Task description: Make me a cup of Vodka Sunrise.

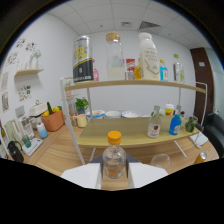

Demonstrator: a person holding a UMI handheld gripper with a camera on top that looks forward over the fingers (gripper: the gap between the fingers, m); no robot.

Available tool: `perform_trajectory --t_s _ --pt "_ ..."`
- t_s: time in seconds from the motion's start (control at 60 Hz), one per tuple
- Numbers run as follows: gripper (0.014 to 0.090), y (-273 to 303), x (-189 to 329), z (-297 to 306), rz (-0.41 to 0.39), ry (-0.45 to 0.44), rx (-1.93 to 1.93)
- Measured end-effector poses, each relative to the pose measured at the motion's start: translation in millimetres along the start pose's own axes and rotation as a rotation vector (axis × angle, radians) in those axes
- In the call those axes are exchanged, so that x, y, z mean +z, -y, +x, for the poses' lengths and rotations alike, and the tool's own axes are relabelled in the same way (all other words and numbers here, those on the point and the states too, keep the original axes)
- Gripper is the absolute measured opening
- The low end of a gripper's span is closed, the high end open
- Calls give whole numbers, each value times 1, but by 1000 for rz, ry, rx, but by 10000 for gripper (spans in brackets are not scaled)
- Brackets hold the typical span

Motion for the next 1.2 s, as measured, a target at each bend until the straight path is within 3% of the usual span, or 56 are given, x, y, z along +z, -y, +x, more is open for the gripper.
perform_trajectory --t_s 0.35,0.65,1.2 --pt "348 -97 57 19 -127 -83 34" --pt "348 -148 85 21 -266 -98 2" --pt "366 -157 76 18 -299 -63 -66"
